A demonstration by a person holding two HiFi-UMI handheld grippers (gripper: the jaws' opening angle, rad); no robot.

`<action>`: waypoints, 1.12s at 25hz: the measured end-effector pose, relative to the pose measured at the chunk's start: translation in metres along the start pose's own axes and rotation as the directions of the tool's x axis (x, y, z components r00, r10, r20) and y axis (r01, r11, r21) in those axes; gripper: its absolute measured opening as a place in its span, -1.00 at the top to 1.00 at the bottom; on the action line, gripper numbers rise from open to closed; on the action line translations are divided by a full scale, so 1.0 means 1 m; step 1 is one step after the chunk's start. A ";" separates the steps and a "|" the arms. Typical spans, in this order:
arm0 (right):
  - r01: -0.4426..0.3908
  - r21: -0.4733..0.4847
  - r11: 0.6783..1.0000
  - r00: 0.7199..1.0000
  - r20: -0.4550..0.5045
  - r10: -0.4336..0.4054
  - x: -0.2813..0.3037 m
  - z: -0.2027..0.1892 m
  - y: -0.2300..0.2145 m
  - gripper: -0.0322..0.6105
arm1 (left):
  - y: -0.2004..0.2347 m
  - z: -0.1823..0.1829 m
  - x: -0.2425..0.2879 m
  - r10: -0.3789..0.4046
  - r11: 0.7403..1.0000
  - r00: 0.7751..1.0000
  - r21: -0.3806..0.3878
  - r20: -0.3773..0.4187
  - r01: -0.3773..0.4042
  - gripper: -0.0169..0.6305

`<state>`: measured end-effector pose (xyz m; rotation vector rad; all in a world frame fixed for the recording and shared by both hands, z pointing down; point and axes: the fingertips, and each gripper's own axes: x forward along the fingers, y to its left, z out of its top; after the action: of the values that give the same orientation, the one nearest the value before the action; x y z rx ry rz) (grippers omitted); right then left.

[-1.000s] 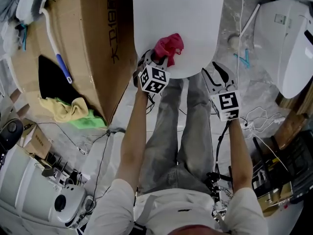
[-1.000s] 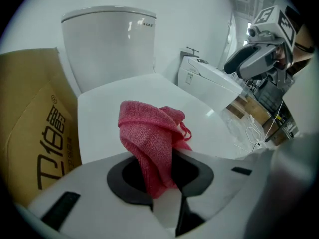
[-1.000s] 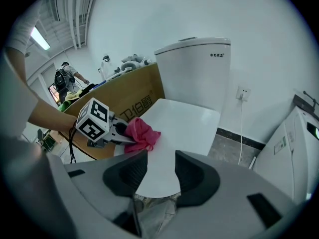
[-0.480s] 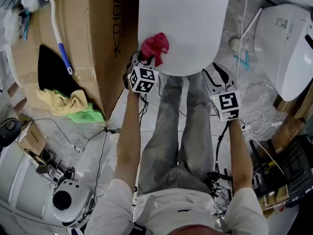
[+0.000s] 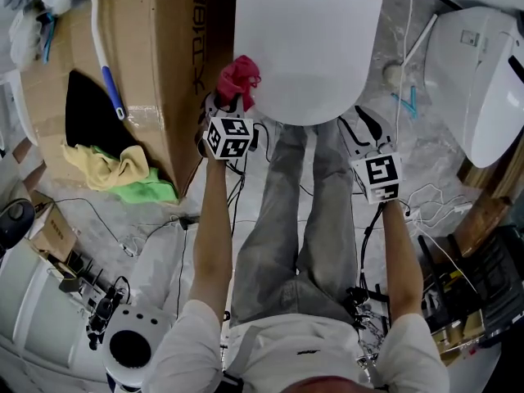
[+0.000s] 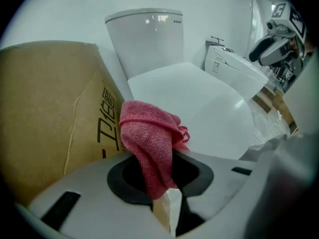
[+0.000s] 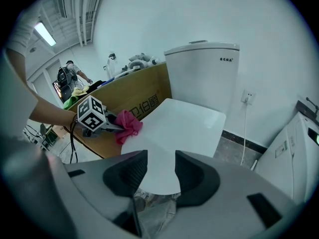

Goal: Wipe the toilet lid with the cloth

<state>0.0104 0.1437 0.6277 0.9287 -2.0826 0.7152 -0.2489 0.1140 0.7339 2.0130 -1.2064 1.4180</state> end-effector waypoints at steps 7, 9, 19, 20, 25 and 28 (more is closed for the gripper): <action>-0.004 -0.024 1.000 1.000 0.004 0.004 0.000 -0.004 0.006 0.32 | -0.022 -0.016 -0.003 0.004 0.999 1.000 0.038 -0.025 -0.003 0.61; -0.007 -0.041 0.999 1.000 0.006 0.008 -0.003 -0.007 0.007 0.32 | -0.039 -0.016 -0.001 -0.023 0.997 0.999 0.071 -0.026 0.024 0.61; -0.004 -0.025 1.000 1.000 -0.009 0.003 -0.026 -0.031 -0.011 0.32 | -0.103 0.002 0.007 -0.084 0.984 0.995 0.155 -0.044 0.090 0.61; -0.004 -0.021 1.000 1.000 -0.010 0.004 -0.029 -0.035 -0.014 0.32 | -0.112 0.007 0.008 -0.094 0.980 0.995 0.170 -0.043 0.100 0.61; -0.015 0.001 1.000 1.000 -0.003 0.015 -0.039 -0.049 -0.032 0.32 | -0.154 0.028 0.013 -0.114 0.974 0.992 0.191 -0.048 0.121 0.61; -0.020 0.012 1.000 1.000 0.001 0.020 -0.048 -0.059 -0.046 0.32 | -0.176 0.040 0.015 -0.120 0.977 0.992 0.172 -0.048 0.126 0.61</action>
<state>0.0924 0.1779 0.6322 0.9157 -2.0932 0.7383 -0.0803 0.1747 0.7577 2.1257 -0.9530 1.5393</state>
